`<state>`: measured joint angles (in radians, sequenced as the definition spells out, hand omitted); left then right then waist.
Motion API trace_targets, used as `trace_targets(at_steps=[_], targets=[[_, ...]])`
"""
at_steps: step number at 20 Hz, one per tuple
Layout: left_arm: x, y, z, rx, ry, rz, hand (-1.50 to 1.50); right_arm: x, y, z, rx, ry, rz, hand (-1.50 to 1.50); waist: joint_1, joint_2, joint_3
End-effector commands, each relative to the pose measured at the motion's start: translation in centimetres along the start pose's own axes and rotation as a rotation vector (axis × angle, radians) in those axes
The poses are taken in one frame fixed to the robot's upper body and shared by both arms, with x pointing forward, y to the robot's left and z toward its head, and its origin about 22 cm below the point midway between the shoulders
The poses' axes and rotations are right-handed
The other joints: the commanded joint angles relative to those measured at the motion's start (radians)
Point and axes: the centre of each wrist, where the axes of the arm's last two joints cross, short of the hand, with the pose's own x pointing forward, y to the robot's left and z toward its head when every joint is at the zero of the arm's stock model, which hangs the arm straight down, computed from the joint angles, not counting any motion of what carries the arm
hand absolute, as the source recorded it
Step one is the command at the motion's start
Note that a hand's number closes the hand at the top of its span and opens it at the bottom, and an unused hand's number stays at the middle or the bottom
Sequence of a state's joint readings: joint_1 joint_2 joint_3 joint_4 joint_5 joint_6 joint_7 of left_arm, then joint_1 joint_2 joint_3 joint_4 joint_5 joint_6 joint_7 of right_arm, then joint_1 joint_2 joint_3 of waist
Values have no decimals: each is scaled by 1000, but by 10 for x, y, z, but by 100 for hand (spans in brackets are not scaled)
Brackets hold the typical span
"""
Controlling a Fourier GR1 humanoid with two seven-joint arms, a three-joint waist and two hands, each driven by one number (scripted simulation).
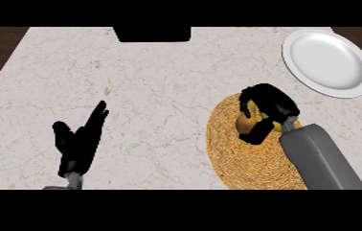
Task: Pick the pear from the placemat and place it in the plate
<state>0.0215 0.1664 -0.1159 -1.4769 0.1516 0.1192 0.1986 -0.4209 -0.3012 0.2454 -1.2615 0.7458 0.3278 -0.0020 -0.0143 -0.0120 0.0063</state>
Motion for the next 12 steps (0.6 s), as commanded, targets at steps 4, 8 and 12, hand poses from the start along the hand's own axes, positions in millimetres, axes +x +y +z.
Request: trace_targets(at_steps=[4,8,12], targets=[[-18,5,1,17,71,23,0,62,3,17,-556,66,-96,150,-39,-4,-8],[-16,0,5,-6,59,33,0,69,5,45,-732,134,-125,150,-17,4,-7],[-19,5,7,-1,71,20,0,79,-6,64,-871,227,-230,150,-3,7,-7]])
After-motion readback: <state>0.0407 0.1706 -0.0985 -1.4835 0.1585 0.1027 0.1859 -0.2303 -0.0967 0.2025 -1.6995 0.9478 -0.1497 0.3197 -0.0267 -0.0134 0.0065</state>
